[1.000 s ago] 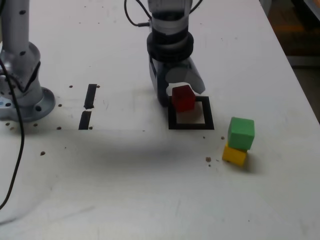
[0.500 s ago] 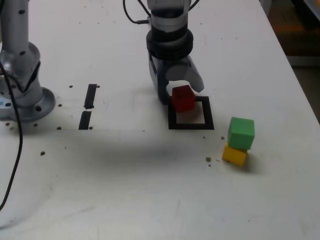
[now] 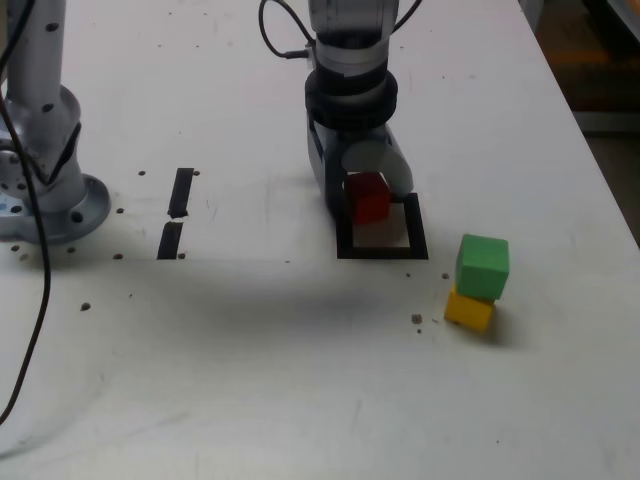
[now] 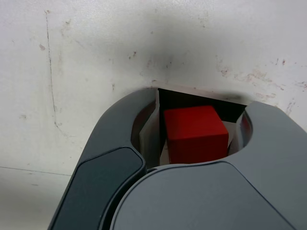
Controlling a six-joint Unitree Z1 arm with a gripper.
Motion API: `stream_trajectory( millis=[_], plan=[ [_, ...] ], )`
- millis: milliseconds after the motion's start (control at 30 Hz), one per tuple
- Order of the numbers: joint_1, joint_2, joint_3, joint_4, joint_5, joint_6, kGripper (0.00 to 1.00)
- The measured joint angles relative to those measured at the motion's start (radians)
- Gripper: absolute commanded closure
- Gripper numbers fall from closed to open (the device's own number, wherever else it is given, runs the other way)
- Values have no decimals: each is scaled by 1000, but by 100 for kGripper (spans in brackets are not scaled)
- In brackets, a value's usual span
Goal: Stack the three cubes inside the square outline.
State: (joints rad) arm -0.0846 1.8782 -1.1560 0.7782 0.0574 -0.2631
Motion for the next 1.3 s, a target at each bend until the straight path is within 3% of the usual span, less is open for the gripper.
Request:
stream_trajectory(
  millis=[133, 300, 700, 1300],
  plan=[
    [0, 0, 0, -11, -3, 0, 78],
    [0, -1, 2, -5, -9, 4, 85],
    [-45, -47, -45, 127, 17, -17, 85],
    [-101, -16, -90, 121, 16, -34, 85]
  ],
)
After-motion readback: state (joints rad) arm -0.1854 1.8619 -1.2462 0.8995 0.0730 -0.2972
